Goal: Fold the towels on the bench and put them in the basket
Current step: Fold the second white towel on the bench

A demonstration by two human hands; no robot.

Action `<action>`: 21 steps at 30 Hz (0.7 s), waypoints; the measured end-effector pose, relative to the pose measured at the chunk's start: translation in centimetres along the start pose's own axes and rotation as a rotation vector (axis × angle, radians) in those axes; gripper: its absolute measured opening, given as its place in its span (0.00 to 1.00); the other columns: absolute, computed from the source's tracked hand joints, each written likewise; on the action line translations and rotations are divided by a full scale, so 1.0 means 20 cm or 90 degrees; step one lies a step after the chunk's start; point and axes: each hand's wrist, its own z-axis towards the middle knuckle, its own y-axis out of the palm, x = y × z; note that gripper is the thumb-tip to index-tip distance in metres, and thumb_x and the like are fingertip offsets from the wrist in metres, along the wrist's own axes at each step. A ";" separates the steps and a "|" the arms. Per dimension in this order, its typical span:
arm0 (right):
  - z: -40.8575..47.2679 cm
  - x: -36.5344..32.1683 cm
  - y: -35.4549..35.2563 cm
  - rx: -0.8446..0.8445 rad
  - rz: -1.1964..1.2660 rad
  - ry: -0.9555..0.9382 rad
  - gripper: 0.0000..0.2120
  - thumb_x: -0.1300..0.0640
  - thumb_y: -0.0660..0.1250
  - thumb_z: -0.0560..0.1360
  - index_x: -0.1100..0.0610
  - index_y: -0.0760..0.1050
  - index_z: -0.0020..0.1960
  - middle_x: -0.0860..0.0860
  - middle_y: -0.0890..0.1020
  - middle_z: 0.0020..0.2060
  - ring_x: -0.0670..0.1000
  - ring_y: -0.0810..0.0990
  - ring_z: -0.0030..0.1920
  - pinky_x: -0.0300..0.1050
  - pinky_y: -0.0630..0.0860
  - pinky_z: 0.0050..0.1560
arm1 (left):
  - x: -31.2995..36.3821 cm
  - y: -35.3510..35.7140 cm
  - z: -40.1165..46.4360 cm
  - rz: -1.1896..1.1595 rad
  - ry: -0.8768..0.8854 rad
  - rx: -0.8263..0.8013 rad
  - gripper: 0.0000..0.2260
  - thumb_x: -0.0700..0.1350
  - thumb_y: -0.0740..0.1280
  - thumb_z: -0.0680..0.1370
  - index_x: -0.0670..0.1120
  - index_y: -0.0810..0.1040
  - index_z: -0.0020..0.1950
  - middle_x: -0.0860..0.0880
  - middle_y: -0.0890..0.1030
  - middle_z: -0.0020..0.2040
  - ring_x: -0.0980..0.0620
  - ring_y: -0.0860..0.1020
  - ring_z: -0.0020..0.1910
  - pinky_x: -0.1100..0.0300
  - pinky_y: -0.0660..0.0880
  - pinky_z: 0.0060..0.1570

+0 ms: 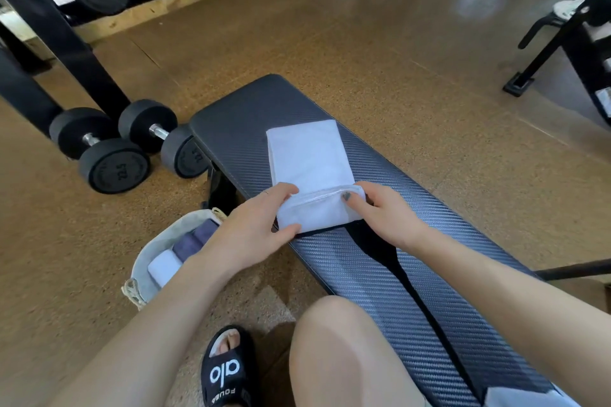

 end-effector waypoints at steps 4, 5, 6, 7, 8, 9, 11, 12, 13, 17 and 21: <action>0.03 -0.02 0.00 0.037 0.018 0.043 0.15 0.47 0.60 0.83 0.59 0.73 0.46 0.47 0.74 0.36 0.47 0.70 0.35 0.44 0.65 0.37 | 0.00 0.03 0.03 -0.086 -0.032 0.056 0.07 0.47 0.67 0.81 0.52 0.75 0.59 0.57 0.77 0.40 0.60 0.74 0.38 0.60 0.71 0.41; 0.04 -0.03 0.00 0.044 0.017 0.049 0.16 0.47 0.60 0.83 0.60 0.72 0.46 0.47 0.74 0.36 0.47 0.70 0.35 0.44 0.64 0.37 | -0.01 0.03 0.04 -0.112 -0.054 0.080 0.04 0.46 0.66 0.82 0.52 0.76 0.56 0.58 0.74 0.34 0.60 0.72 0.34 0.63 0.68 0.37; 0.05 -0.03 0.01 0.050 0.016 0.055 0.17 0.47 0.59 0.83 0.61 0.71 0.46 0.47 0.73 0.36 0.47 0.69 0.35 0.44 0.64 0.36 | -0.02 0.04 0.05 -0.137 -0.084 0.096 0.02 0.46 0.66 0.82 0.52 0.76 0.53 0.58 0.72 0.30 0.60 0.70 0.31 0.64 0.66 0.35; 0.06 -0.04 0.02 0.057 0.013 0.058 0.18 0.47 0.59 0.83 0.62 0.70 0.45 0.48 0.73 0.36 0.48 0.68 0.35 0.45 0.63 0.36 | -0.02 0.04 0.06 -0.157 -0.112 0.102 0.01 0.46 0.65 0.82 0.51 0.77 0.52 0.56 0.72 0.28 0.59 0.70 0.29 0.63 0.65 0.34; 0.06 -0.05 0.03 0.066 0.005 0.062 0.19 0.47 0.58 0.83 0.62 0.70 0.45 0.48 0.73 0.35 0.48 0.68 0.35 0.45 0.63 0.35 | -0.03 0.05 0.07 -0.171 -0.140 0.099 0.02 0.46 0.65 0.83 0.52 0.77 0.51 0.55 0.74 0.30 0.58 0.71 0.29 0.62 0.66 0.34; 0.07 -0.05 0.04 0.075 -0.007 0.063 0.20 0.46 0.58 0.83 0.62 0.69 0.43 0.48 0.73 0.35 0.48 0.68 0.34 0.46 0.62 0.35 | -0.04 0.06 0.08 -0.180 -0.164 0.094 0.03 0.47 0.64 0.83 0.52 0.77 0.51 0.53 0.77 0.32 0.55 0.74 0.31 0.60 0.69 0.36; 0.08 -0.04 0.06 0.092 -0.025 0.075 0.20 0.45 0.57 0.83 0.58 0.67 0.39 0.49 0.73 0.33 0.50 0.69 0.34 0.48 0.63 0.35 | -0.05 0.08 0.10 -0.190 -0.197 0.088 0.06 0.49 0.63 0.84 0.51 0.78 0.52 0.49 0.80 0.39 0.50 0.78 0.38 0.55 0.73 0.40; 0.09 -0.03 0.07 0.102 -0.029 0.081 0.20 0.45 0.57 0.83 0.56 0.65 0.38 0.49 0.73 0.33 0.50 0.69 0.33 0.49 0.63 0.35 | -0.05 0.08 0.11 -0.188 -0.205 0.085 0.07 0.49 0.62 0.84 0.49 0.78 0.51 0.49 0.79 0.40 0.50 0.77 0.38 0.54 0.73 0.40; 0.10 -0.02 0.08 0.113 -0.035 0.082 0.20 0.45 0.57 0.83 0.55 0.64 0.37 0.49 0.73 0.32 0.51 0.69 0.33 0.49 0.63 0.35 | -0.05 0.09 0.11 -0.181 -0.208 0.083 0.09 0.49 0.61 0.84 0.48 0.78 0.50 0.49 0.79 0.39 0.51 0.75 0.38 0.54 0.71 0.40; 0.10 0.01 0.12 0.162 -0.165 0.024 0.21 0.49 0.55 0.83 0.54 0.60 0.33 0.51 0.70 0.32 0.54 0.69 0.36 0.49 0.59 0.36 | -0.04 0.09 0.12 -0.179 -0.207 0.077 0.16 0.49 0.58 0.84 0.42 0.70 0.41 0.45 0.76 0.37 0.51 0.71 0.36 0.52 0.67 0.38; 0.11 0.04 0.14 0.176 -0.238 0.025 0.20 0.48 0.55 0.84 0.55 0.62 0.36 0.51 0.70 0.38 0.57 0.70 0.43 0.50 0.64 0.42 | -0.03 0.10 0.12 -0.112 -0.217 0.083 0.16 0.48 0.57 0.84 0.43 0.66 0.38 0.44 0.74 0.33 0.44 0.73 0.36 0.45 0.69 0.38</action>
